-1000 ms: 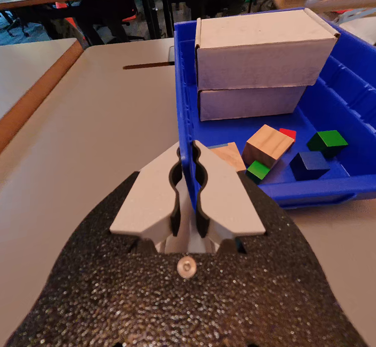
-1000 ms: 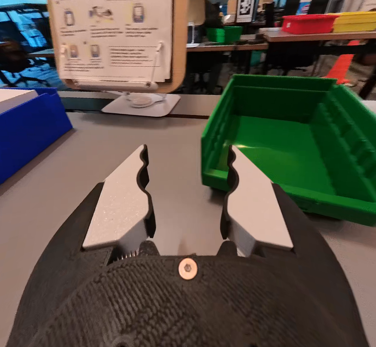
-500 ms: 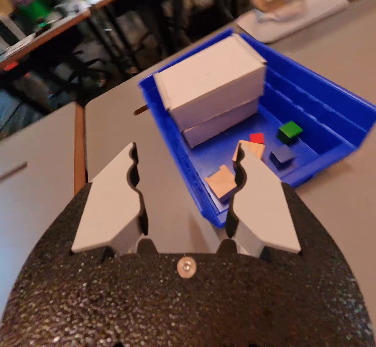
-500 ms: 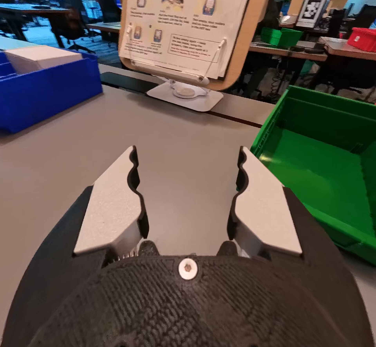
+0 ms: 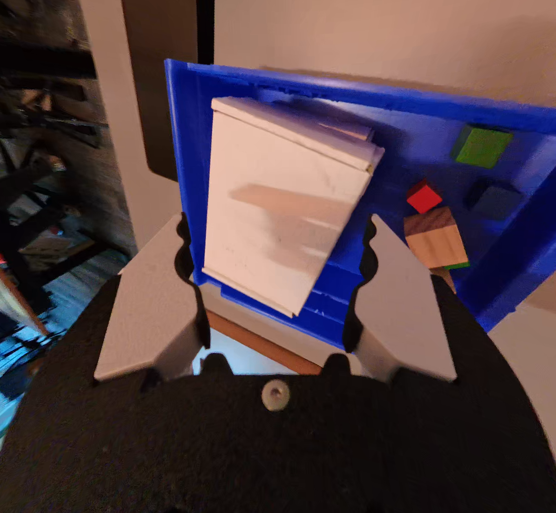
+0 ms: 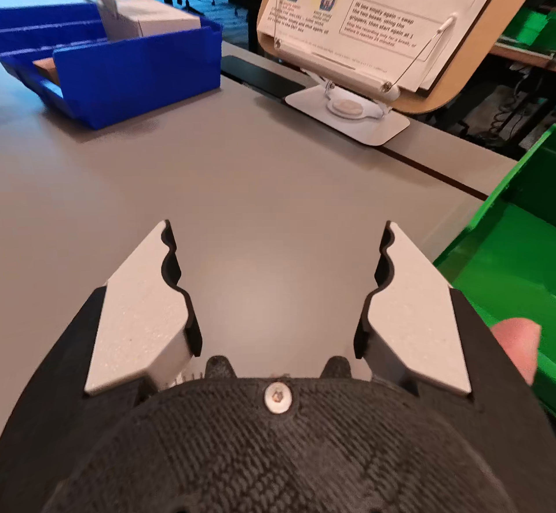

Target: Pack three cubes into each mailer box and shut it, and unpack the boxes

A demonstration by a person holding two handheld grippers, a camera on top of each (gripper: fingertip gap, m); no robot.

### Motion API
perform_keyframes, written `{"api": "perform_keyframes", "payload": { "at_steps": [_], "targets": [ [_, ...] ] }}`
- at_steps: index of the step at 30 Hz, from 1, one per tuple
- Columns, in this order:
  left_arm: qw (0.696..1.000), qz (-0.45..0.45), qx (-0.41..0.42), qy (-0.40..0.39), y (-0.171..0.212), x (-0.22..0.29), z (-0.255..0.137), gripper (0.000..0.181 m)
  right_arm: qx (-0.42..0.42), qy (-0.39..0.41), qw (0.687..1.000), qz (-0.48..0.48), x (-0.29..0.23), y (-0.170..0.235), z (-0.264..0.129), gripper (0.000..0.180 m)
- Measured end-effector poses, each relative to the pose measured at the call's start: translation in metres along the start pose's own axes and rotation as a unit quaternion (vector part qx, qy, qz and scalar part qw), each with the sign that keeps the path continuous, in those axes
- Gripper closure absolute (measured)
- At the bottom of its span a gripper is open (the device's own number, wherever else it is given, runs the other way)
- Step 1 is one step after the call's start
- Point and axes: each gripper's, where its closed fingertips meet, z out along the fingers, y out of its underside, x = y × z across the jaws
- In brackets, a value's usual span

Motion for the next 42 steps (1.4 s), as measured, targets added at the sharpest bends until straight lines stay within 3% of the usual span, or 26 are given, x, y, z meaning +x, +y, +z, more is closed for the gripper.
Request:
{"api": "perform_keyframes", "payload": {
  "at_steps": [3, 9, 12, 16, 20, 24, 28, 30, 32, 38, 42],
  "targets": [
    [0.998, -0.01, -0.013, 0.053, -0.003, -0.004, 0.015, 0.066, -0.021, -0.006, 1.0, -0.012, -0.001, 0.012, -0.002, 0.047],
    [0.988, -0.014, -0.085, 0.13, 0.026, 0.004, 0.045, 0.049, -0.042, -0.012, 0.999, -0.012, -0.001, 0.03, -0.007, 0.047],
    [0.984, -0.028, -0.095, 0.149, 0.033, 0.011, 0.06, 0.033, -0.045, -0.021, 0.999, 0.002, -0.003, 0.036, -0.006, 0.047],
    [0.98, -0.071, -0.085, 0.164, 0.034, 0.012, 0.062, 0.034, -0.05, -0.028, 0.998, 0.002, -0.007, 0.04, -0.004, 0.047],
    [0.984, -0.036, -0.1, 0.146, 0.04, 0.014, 0.046, 0.041, -0.051, -0.027, 0.998, -0.009, -0.011, 0.036, -0.004, 0.049],
    [0.988, -0.038, -0.098, 0.113, 0.028, 0.013, -0.005, 0.042, -0.052, -0.02, 0.998, -0.038, -0.015, 0.03, -0.01, 0.05],
    [0.989, -0.067, -0.069, 0.111, -0.022, 0.044, -0.074, 0.043, -0.034, -0.017, 0.997, -0.063, -0.021, 0.014, -0.017, 0.055],
    [0.988, -0.099, -0.056, 0.101, -0.062, 0.076, -0.095, 0.042, -0.024, 0.0, 0.996, -0.081, -0.018, 0.005, -0.023, 0.067],
    [0.991, -0.069, -0.052, 0.102, -0.1, 0.126, -0.106, 0.043, -0.01, 0.005, 0.996, -0.089, -0.017, -0.004, -0.03, 0.071],
    [0.99, -0.03, -0.008, 0.134, -0.21, 0.267, -0.077, 0.042, 0.011, -0.029, 0.991, -0.127, -0.028, -0.012, -0.05, 0.097],
    [0.989, -0.048, -0.011, 0.138, -0.242, 0.316, -0.043, 0.043, 0.018, -0.062, 0.983, -0.169, -0.038, -0.009, -0.059, 0.103]
  ]
}}
